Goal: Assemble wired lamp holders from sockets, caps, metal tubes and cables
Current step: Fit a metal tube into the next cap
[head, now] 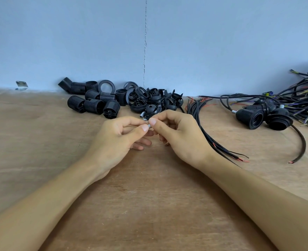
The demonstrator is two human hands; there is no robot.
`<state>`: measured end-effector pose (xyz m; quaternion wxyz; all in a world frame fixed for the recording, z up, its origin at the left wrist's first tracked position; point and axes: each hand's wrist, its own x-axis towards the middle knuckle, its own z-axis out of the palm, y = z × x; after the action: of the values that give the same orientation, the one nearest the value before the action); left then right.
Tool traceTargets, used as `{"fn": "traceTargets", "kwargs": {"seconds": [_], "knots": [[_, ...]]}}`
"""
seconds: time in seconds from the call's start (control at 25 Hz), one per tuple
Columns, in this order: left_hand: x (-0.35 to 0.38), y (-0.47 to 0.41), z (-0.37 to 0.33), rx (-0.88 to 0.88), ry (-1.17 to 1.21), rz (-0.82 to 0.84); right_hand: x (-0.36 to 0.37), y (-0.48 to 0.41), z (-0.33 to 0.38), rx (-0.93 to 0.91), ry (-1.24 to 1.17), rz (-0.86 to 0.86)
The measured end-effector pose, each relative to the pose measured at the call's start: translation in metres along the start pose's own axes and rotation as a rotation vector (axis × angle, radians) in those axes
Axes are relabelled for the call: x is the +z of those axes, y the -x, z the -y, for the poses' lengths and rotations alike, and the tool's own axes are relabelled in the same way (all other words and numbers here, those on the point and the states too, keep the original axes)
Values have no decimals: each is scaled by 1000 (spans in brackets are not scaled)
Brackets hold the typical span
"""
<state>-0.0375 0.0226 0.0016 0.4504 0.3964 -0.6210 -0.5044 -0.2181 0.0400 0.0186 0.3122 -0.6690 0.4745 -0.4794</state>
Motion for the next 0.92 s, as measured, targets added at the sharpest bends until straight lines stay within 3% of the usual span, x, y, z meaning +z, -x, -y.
{"fn": "traceTargets", "kwargs": {"seconds": [0.16,0.4,0.72,0.92], "knots": [[-2,-1,2,13,28,-75,0,0,1,57,-149,14],[-3,-3,1,-24,166,-104,1,0,3,63,-177,0],[1,-1,1,42,134,-100,3,0,1,172,25,-64],[1,-1,0,55,132,-161,1,0,3,95,-134,9]]}}
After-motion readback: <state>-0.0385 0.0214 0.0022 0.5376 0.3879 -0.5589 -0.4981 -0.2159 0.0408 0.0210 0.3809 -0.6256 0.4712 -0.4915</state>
